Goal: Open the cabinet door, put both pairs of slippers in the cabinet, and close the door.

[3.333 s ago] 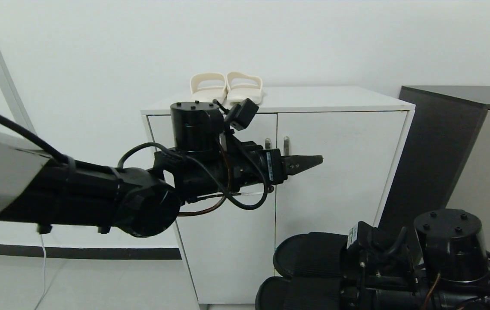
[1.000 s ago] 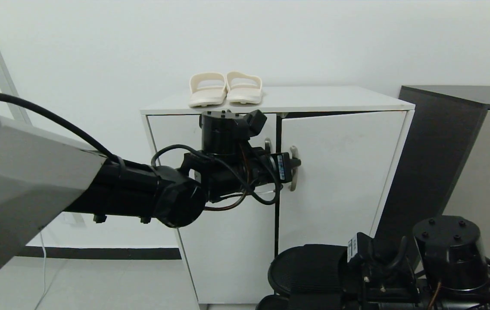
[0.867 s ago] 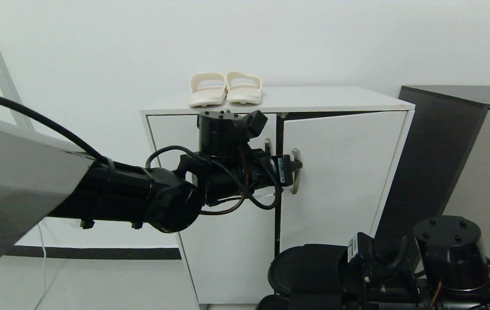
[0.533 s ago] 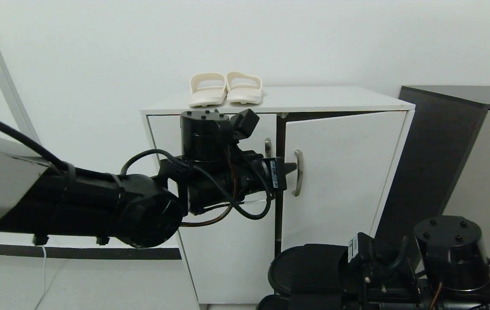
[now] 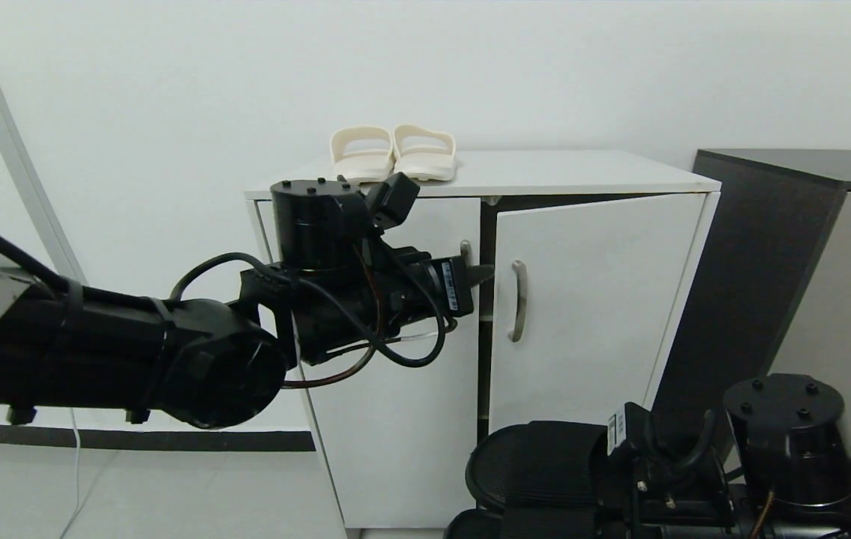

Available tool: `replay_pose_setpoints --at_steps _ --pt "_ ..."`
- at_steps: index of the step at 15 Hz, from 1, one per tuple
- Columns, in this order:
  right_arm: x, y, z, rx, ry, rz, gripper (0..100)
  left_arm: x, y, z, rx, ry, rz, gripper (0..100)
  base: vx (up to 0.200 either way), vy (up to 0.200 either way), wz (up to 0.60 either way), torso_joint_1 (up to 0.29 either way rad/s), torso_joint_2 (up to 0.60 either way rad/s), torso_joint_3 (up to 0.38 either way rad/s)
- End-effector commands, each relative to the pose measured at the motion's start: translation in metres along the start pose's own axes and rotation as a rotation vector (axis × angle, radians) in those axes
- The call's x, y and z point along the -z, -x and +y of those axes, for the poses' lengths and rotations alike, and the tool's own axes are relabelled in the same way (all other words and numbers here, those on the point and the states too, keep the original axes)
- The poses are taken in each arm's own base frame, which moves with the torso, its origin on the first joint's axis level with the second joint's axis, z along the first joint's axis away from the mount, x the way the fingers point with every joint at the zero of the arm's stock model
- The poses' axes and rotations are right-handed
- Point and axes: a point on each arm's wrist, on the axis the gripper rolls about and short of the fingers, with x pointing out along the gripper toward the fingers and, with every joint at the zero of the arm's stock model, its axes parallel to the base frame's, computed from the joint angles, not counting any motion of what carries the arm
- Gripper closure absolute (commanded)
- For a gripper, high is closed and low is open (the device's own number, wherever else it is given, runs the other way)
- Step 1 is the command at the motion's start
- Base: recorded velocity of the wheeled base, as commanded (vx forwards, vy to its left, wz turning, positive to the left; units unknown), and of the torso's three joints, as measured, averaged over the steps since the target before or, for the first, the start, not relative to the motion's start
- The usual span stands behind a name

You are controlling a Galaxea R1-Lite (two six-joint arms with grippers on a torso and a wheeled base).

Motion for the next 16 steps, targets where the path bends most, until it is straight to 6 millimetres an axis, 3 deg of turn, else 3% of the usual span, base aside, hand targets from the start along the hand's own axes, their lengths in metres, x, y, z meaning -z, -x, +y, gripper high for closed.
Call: replay_pose_setpoints --at_steps 1,9,13,16 --pt "0.0 0.0 0.002 -0.007 0.004 -0.001 100 -0.002 -0.008 0.013 -0.026 0.005 -0.008 100 0.0 0.0 0.0 0.0 0.0 0.0" --pt "0.009 0.001 0.014 -0.054 0.012 0.032 100 -0.001 -0.056 0.042 -0.042 0.049 -0.037 100 0.0 0.0 0.0 0.0 0.0 0.0" --pt "0.01 0.0 0.015 -0.06 0.012 0.038 100 -0.001 -0.06 0.039 -0.029 0.048 -0.037 100 0.0 0.0 0.0 0.0 0.0 0.0" --pt "0.011 0.0 0.015 -0.061 0.011 0.04 100 0.006 -0.054 0.022 0.0 0.059 -0.042 100 -0.2 0.0 0.0 0.001 0.0 0.002"
